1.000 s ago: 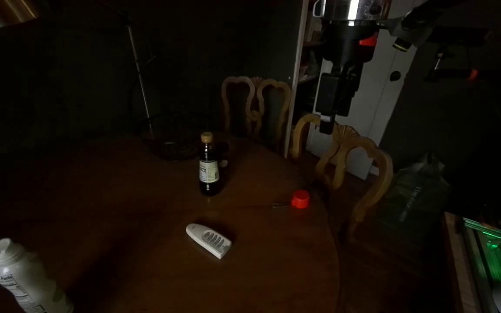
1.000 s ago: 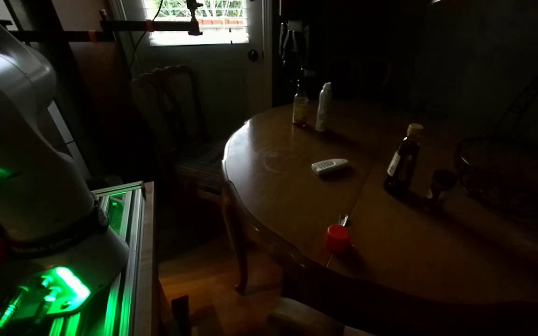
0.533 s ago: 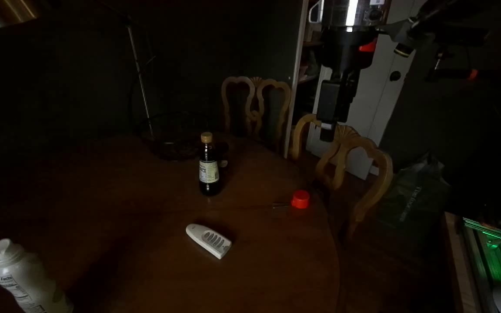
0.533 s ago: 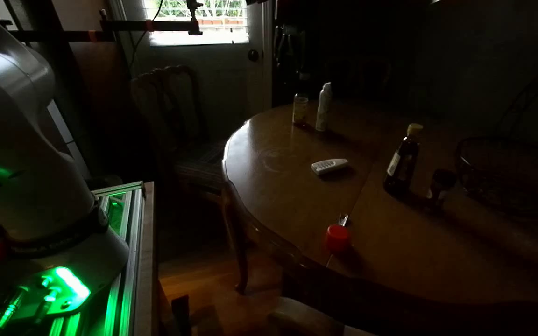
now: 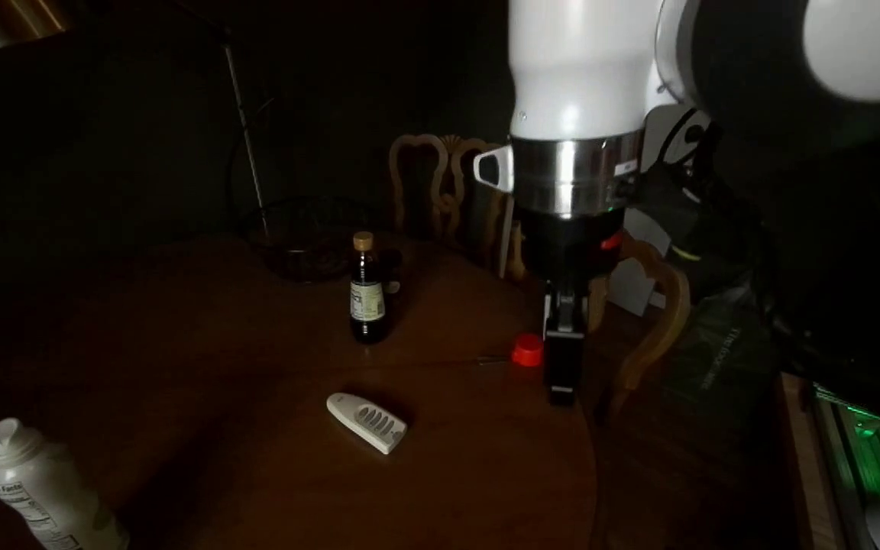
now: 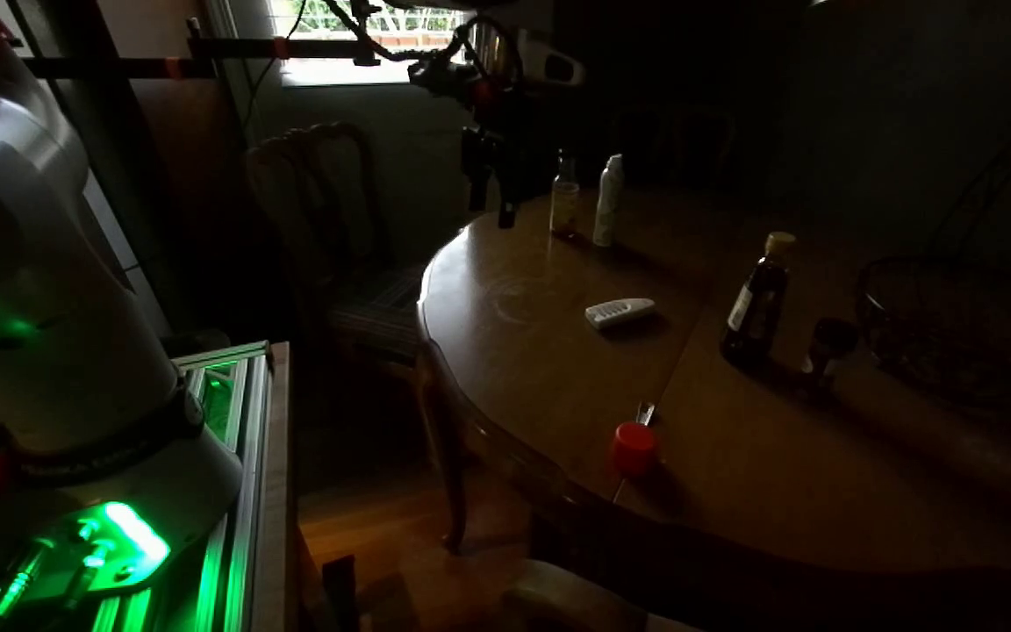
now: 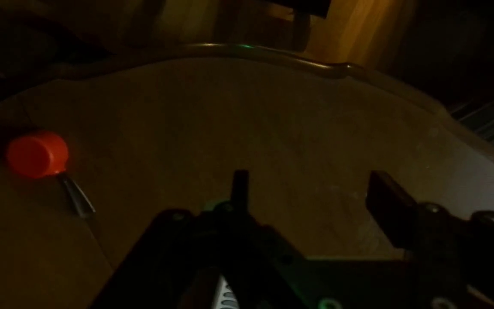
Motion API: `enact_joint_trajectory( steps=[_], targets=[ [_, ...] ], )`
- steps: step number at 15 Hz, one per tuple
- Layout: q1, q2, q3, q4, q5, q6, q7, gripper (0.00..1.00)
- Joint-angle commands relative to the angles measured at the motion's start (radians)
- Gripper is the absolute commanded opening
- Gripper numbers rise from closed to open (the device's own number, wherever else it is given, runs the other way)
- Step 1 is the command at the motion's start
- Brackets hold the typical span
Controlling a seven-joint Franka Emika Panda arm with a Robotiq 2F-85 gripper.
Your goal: Press the bottom button of the white remote
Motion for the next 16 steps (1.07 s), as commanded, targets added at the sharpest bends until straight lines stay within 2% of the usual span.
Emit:
enact_joint_trajectory(
  steps=[1,5,7,13,15,16],
  targets=[
    [0.002,0.163,-0.001,0.076,-0.003,0.072,-0.043,0.42],
    [-0.004,0.317,-0.01,0.197,-0.015,0.083,-0.063,0.11],
    [-0.004,0.387,-0.017,0.268,-0.033,0.086,-0.049,0.01],
    [0.002,0.568,-0.045,0.484,-0.057,0.05,-0.029,0.0],
    [-0.009,0.614,-0.046,0.542,-0.027,0.015,-0.039,0.0],
    [-0.004,0.552,-0.043,0.463,-0.036,0.065,-0.047,0.01]
  ],
)
